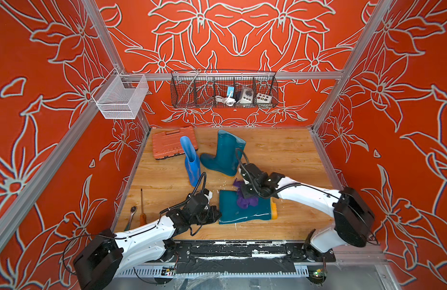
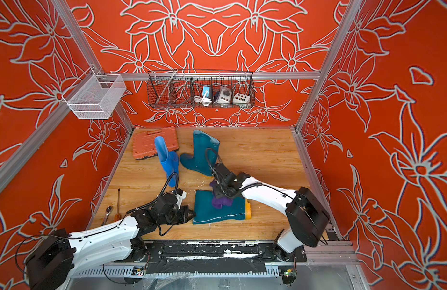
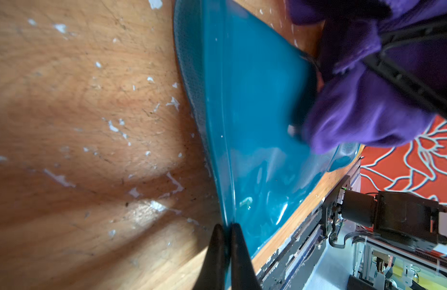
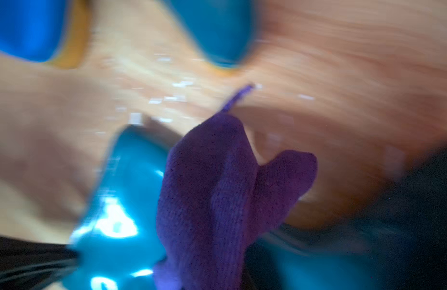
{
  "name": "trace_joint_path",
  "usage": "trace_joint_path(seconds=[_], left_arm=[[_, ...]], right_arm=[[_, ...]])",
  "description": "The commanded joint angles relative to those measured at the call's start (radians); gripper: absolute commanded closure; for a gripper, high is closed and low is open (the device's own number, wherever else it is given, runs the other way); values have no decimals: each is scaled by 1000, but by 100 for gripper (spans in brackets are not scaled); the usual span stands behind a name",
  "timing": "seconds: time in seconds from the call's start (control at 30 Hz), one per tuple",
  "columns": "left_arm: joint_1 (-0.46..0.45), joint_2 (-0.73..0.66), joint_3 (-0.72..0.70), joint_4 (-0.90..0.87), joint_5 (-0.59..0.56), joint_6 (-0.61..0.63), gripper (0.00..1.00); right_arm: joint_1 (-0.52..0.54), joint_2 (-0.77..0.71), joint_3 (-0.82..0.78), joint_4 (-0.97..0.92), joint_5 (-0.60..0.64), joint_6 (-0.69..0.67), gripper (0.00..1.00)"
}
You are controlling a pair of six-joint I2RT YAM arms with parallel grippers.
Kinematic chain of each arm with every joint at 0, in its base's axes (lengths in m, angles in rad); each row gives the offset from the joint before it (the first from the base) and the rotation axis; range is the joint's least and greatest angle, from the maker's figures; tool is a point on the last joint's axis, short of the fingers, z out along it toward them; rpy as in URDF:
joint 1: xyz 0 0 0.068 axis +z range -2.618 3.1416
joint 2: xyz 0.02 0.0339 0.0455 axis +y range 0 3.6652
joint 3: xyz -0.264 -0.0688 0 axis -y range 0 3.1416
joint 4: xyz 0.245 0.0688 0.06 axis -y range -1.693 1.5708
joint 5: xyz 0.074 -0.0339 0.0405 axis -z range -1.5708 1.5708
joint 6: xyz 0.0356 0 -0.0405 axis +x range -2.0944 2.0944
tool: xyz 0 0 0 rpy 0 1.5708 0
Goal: Wipe the rubber boots with a cloth
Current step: Wipe the dirt off the rubber boot.
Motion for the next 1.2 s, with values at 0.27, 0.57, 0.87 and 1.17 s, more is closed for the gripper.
trace_joint_path(seconds=[0.27, 0.57, 0.87, 1.17], left_arm=[[-29, 41, -23, 88, -65, -106, 100], [-44, 47, -22, 140, -97, -119, 100], [-61, 35, -20, 137, -127, -149, 100], [-61, -2, -58, 152, -128, -165, 100]], right_arm=[[-327, -137, -171, -141, -38, -110, 100], [-149, -182, -85, -93, -1, -19, 100], [42, 25, -11, 71, -66, 69, 100], [-233, -249, -271, -37, -39, 18, 100]])
